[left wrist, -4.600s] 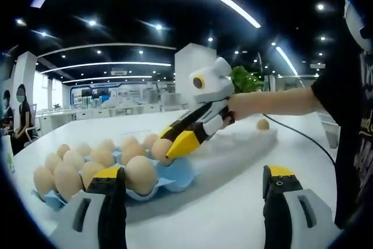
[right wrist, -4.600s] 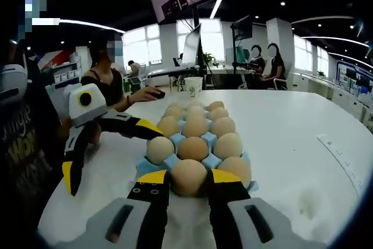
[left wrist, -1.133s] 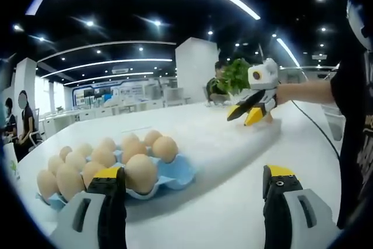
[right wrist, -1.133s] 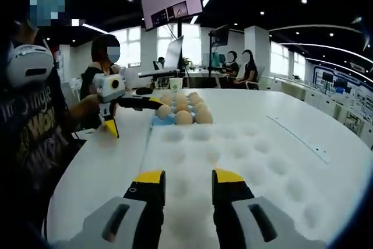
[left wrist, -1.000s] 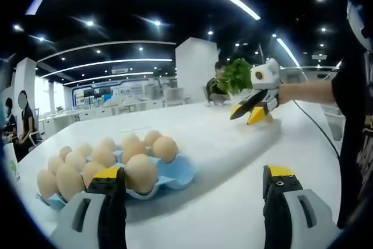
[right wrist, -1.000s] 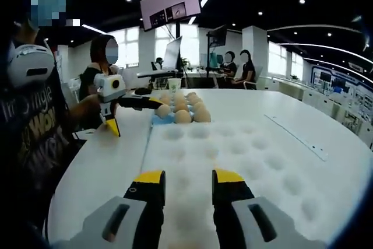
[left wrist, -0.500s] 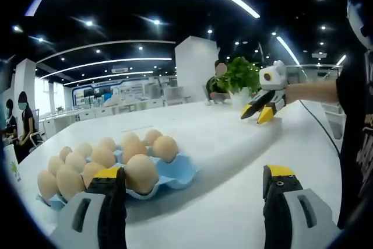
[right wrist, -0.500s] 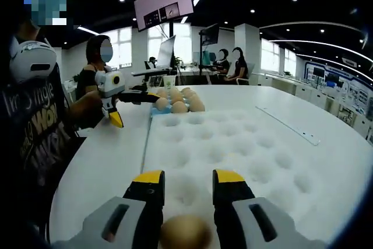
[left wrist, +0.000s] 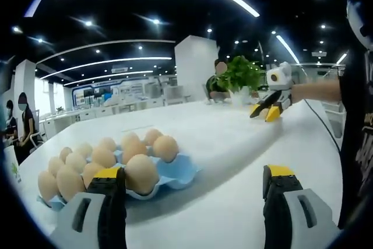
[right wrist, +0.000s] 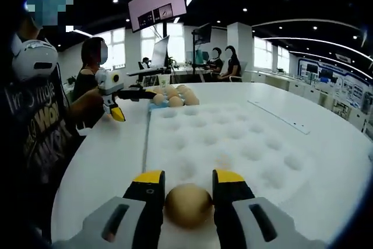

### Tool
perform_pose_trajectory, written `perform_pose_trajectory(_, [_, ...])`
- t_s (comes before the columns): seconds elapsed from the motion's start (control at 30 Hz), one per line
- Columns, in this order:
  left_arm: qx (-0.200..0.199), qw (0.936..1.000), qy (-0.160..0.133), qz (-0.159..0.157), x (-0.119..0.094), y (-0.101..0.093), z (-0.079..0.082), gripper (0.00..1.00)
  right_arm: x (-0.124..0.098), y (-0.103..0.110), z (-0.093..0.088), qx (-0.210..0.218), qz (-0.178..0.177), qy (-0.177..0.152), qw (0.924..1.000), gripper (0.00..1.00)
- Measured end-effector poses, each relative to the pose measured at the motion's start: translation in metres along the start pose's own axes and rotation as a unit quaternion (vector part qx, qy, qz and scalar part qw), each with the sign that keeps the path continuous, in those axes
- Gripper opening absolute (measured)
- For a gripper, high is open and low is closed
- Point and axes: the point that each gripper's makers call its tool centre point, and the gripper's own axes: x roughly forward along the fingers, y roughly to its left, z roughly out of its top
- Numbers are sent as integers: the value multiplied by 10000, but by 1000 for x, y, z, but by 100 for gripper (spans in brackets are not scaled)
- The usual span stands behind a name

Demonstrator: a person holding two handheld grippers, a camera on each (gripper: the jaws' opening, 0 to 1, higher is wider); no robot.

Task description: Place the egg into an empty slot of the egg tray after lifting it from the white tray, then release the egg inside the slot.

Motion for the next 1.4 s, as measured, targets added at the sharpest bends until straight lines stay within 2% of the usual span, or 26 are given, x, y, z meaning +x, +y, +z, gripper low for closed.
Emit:
perform_pose_trajectory(0.77, [72, 10000, 36, -15, 5, 6, -3, 100, -28, 0, -14, 157, -233, 31, 9996, 32])
perform_pose_trajectory(1.27, [93, 9999, 36, 1, 3, -1, -2, 100, -34, 2, -13, 259, -267, -57, 9993, 29])
perform_pose_trajectory(1.4, [93, 10000, 28, 1, 2, -2, -2, 100, -36, 2, -6, 315, -277, -151, 9990, 29])
